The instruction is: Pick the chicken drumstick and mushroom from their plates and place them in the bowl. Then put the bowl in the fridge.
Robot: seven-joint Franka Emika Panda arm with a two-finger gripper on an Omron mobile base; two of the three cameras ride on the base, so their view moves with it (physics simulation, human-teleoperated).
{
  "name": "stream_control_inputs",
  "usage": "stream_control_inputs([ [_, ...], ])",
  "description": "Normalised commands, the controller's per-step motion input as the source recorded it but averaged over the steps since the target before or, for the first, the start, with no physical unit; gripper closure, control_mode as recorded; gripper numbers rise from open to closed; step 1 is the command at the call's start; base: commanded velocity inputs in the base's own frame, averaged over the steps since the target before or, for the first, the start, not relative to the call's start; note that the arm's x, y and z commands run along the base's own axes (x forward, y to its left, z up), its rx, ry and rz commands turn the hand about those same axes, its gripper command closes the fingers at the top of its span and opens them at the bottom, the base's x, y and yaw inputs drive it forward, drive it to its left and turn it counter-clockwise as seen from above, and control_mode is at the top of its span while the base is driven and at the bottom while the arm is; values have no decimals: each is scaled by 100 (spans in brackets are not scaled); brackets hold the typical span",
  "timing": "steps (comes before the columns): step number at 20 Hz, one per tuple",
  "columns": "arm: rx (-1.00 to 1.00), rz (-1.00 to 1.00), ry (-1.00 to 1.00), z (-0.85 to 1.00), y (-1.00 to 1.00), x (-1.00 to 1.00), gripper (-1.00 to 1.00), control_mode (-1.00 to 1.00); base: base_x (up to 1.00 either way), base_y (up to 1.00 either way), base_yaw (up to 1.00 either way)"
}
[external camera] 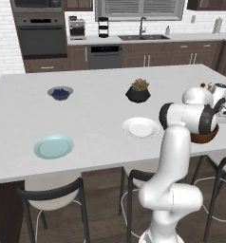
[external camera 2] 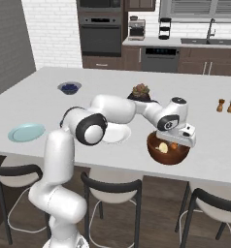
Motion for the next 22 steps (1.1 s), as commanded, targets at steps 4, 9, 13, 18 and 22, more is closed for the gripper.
stream_control_inputs([
  [4, 3, 0, 5, -23, 0, 20, 100, -100, 0, 0, 0],
  [9, 0, 0, 6, -18, -4, 34, 100, -100, 0, 0, 0],
  [13, 0, 0, 0, -34, 0, 9, 100, -100, 0, 0, 0],
  [18, 0, 0, 0, -38, 0, 0, 100, -100, 0, 0, 0],
  [22, 0, 0, 0, -27, 0, 1, 100, -100, 0, 0, 0],
])
